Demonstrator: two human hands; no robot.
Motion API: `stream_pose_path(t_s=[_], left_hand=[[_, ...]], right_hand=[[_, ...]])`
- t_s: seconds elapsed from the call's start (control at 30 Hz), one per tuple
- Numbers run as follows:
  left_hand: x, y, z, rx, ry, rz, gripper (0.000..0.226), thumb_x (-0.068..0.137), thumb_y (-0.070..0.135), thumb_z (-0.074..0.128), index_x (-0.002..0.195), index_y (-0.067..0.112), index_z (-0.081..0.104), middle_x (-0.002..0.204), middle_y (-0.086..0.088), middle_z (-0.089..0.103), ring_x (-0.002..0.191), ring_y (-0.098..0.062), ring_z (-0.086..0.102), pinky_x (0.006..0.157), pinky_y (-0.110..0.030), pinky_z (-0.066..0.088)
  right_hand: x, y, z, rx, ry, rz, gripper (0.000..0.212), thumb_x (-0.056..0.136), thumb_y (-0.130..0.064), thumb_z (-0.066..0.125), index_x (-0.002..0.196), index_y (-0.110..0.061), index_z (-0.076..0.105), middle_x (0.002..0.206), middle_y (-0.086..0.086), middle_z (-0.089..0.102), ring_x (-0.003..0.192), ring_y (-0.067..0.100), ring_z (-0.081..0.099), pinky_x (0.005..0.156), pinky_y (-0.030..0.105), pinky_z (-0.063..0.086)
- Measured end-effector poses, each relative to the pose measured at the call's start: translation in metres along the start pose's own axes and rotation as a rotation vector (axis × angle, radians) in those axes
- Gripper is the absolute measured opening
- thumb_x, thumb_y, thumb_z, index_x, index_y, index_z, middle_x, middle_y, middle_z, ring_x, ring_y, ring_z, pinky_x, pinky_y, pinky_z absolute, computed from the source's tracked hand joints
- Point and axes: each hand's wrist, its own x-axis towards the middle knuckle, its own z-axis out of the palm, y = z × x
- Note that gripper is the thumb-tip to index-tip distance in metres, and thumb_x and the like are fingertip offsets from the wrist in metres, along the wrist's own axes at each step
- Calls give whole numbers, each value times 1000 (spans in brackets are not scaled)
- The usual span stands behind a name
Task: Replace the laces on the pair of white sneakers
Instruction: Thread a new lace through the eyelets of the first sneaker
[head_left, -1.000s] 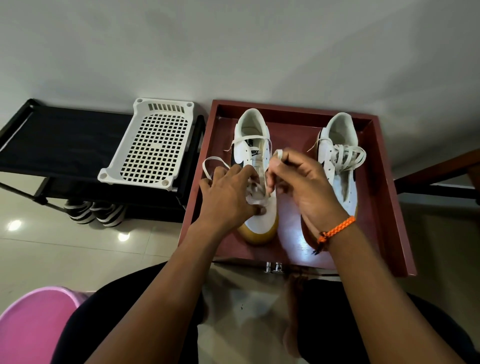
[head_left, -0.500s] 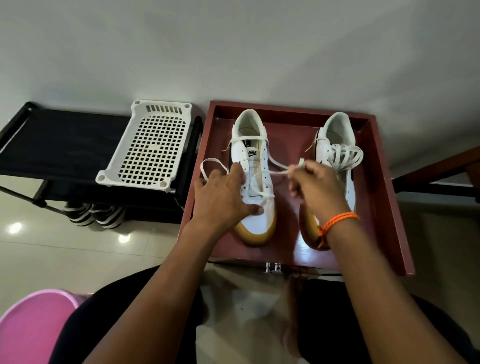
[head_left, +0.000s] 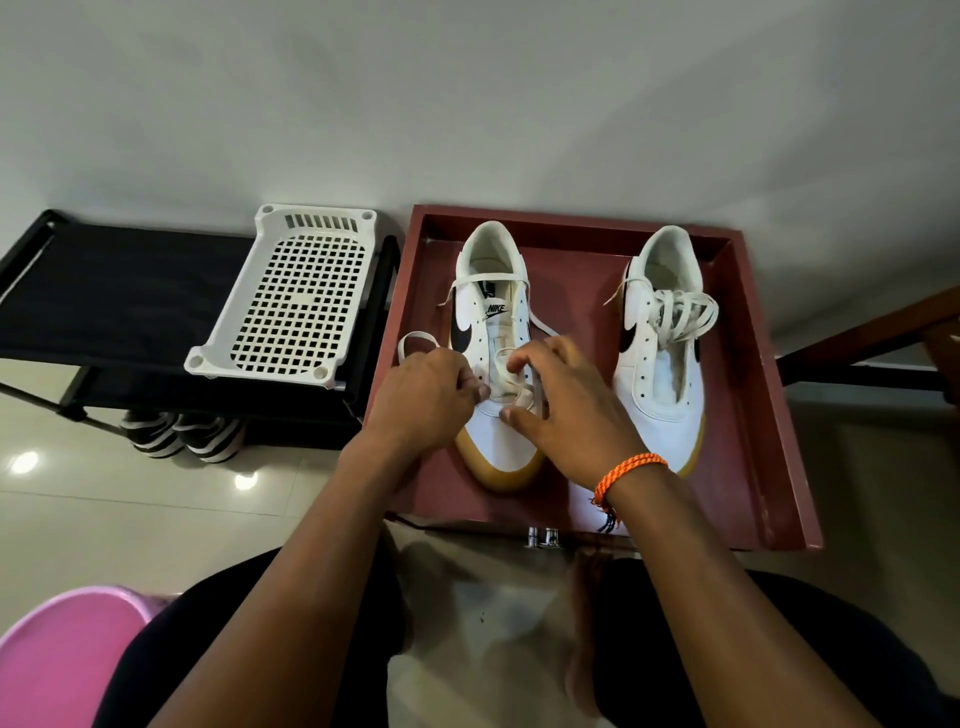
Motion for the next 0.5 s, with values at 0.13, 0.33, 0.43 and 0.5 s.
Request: stream_pose_path(t_s=[0.13,0.33,0.43,0.5], left_hand=[[-3,-2,-10,-87,-85,-47,24,104,34,66,86,17,70,92,1,71,93,-23,68,88,-44,56],[-5,-3,-23,-266,-196,-94,32,108,12,60,78,2,64,70,14,65,64,8,62,59,-10,42],[-5,-6,-27,-262,-223,-118,37,109,6,54,72,9,52,47,18,51,44,7,49,48,-9,34],[-7,-5,-30,-288,-245,-107,35,110,10,53,75,9,50,47,18,52,44,4,49,50,-13,36]], right_hand=[[2,7,3,57,36,31,27,88,-27,82,97,-33,58,112,-12,51,101,19,62,81,43,61],[4,12,0,57,76,54,14,91,-18,76,81,-18,66,99,-7,62,88,16,62,82,41,55],[7,13,-1,96,107,151,15,95,-21,70,80,-18,69,96,-3,71,88,20,65,83,41,56],[9,14,-1,166,136,308,11,98,-27,65,89,-21,68,94,0,73,91,26,68,83,44,57]])
